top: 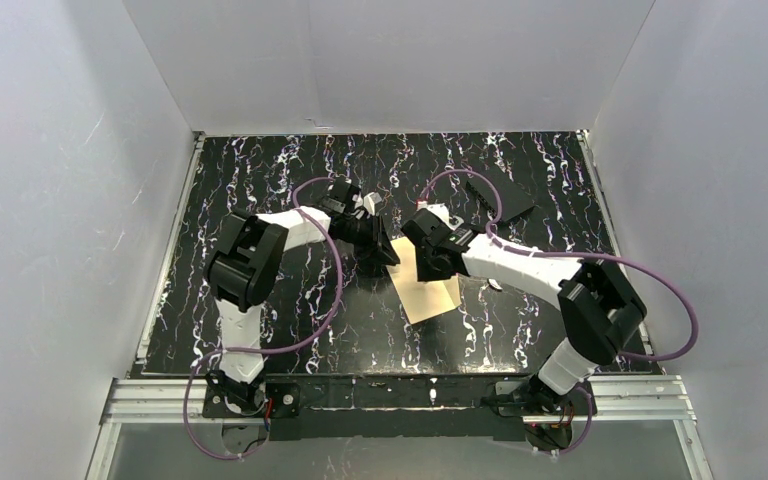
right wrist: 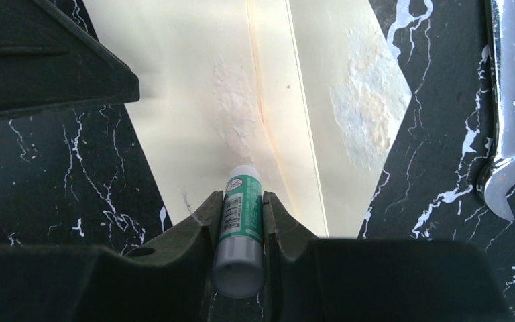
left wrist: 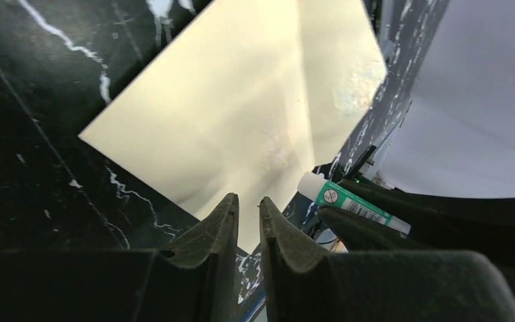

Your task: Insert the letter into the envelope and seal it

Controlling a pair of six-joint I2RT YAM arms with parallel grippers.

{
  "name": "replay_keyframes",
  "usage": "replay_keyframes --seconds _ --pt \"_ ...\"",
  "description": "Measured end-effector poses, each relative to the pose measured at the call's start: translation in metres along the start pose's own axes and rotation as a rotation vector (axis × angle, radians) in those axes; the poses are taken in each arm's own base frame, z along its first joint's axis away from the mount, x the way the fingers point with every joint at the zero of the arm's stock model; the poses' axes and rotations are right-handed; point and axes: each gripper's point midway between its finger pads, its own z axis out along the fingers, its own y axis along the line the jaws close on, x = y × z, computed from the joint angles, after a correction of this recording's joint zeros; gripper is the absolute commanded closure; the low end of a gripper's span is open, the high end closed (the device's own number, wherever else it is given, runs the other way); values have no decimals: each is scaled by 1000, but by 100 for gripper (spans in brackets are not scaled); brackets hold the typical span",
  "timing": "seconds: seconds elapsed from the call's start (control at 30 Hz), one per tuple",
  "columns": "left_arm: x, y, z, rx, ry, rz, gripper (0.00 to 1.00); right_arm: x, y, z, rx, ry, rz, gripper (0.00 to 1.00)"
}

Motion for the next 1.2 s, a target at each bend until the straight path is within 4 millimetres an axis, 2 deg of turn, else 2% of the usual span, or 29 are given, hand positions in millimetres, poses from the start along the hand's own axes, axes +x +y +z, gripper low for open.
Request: replay_keyframes --seconds 0.1,0.4,0.6,0.83,1.2 --pt "2 9 6 -29 17 -28 82 1 2 7 3 7 -13 99" --pt "1 14 11 -53 36 -79 80 -7 10 16 -22 -21 -18 99" --pt "4 23 15 -93 75 -161 80 -1 6 32 -4 -1 -29 99" --pt "6 26 14 -137 88 -199 84 -2 7 34 -12 -14 -39 99" --pt "8 30 14 -246 112 -88 91 -18 13 44 11 -50 -46 99"
